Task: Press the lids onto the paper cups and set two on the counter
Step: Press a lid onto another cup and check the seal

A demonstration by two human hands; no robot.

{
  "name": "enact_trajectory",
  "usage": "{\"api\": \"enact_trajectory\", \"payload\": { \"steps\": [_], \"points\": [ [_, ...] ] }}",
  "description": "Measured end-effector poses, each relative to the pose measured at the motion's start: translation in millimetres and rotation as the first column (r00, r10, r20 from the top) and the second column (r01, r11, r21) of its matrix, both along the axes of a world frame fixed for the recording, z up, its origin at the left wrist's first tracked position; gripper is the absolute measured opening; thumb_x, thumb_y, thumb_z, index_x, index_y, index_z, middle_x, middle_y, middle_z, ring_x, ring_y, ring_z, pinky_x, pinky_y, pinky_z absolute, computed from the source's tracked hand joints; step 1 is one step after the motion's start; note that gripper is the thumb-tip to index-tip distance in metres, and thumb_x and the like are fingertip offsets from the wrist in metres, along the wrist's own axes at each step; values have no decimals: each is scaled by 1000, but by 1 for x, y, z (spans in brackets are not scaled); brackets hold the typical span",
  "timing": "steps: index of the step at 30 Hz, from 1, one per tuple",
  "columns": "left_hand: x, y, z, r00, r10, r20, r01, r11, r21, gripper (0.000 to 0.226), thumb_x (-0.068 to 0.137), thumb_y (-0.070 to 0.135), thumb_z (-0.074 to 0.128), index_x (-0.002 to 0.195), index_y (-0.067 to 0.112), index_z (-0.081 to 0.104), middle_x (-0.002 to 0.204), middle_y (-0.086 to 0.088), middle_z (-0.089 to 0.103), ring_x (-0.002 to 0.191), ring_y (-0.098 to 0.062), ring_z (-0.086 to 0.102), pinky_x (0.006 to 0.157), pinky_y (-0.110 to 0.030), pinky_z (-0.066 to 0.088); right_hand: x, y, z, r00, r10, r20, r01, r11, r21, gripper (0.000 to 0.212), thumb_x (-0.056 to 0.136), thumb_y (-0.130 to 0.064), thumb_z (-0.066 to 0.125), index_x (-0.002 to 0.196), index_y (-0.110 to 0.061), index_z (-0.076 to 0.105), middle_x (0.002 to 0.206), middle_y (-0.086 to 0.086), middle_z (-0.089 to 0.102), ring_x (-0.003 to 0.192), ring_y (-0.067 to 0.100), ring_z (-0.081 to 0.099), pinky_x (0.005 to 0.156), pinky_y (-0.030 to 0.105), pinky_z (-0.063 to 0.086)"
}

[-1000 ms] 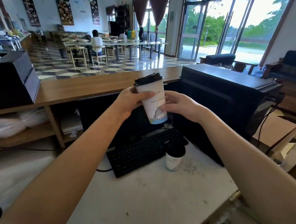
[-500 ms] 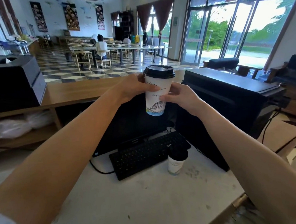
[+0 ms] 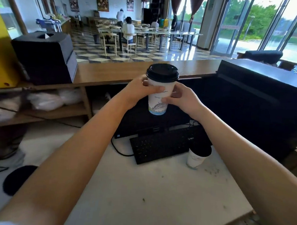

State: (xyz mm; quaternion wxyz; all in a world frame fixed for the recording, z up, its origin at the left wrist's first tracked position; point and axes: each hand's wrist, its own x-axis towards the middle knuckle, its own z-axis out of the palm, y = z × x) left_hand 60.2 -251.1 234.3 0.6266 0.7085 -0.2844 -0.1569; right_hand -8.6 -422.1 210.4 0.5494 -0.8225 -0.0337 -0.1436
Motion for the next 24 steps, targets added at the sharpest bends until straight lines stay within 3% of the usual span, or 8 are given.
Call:
{"api": "enact_trajectory", "payload": {
  "steps": [4,8,11,14,15,17,19,24],
  "points": [
    [-3,46,-67,968,244,-58,-245,970,-6,63,67,22,82,123,11,55,121,-4,64,109,-18,62,91,-37,54,20,46,-53,986,137,-96,-133,990,43,56,76,0,72,127,-6,49,120,8,62,106,14,63,84,23,55],
    [-30,79,-137,894,414,-171,-422,907,-13,67,74,14,78,133,17,47,117,7,58,102,-5,58,79,-14,52,35,86,-124,940,243,-240,-243,970,31,45,78,-4,72,116,-18,53,111,-2,64,100,5,63,83,18,53],
    [-39,94,-183,840,500,-209,-499,864,62,81,71,28,80,140,25,39,136,5,52,122,-14,51,95,-30,49,42,109,-175,906,294,-305,-280,956,90,49,80,0,69,123,-16,50,113,-3,60,101,7,60,83,14,52],
    [-47,102,-215,800,560,-215,-549,828,114,75,79,22,74,143,26,34,128,11,50,114,-8,49,76,-4,46,44,123,-216,885,298,-359,-276,955,111,57,79,3,70,130,-7,46,120,5,58,107,12,56,85,12,50],
    [-50,104,-226,792,572,-214,-557,820,130,74,81,21,72,143,26,33,127,13,49,113,-7,48,70,-2,45,45,127,-228,874,308,-375,-285,951,118,59,78,3,70,131,-6,46,121,7,58,108,11,55,88,13,49],
    [-52,112,-250,782,589,-206,-569,808,150,74,82,23,70,145,24,30,136,9,48,121,-11,49,84,-12,46,46,133,-248,859,330,-392,-304,944,131,63,77,5,70,134,-4,43,122,6,57,110,10,53,94,15,48],
    [-51,119,-270,772,602,-204,-576,799,174,76,82,24,71,146,23,30,141,5,47,129,-14,46,101,-28,44,48,138,-262,849,353,-393,-324,936,141,67,77,6,70,136,-3,41,123,2,54,112,10,51,90,9,46],
    [-50,129,-290,785,578,-224,-550,816,178,76,82,22,71,146,20,29,142,5,47,131,-12,44,109,-36,40,50,144,-281,834,371,-408,-335,929,160,73,77,-1,72,141,-8,37,129,-1,54,115,7,52,89,5,43]
  ]
}}
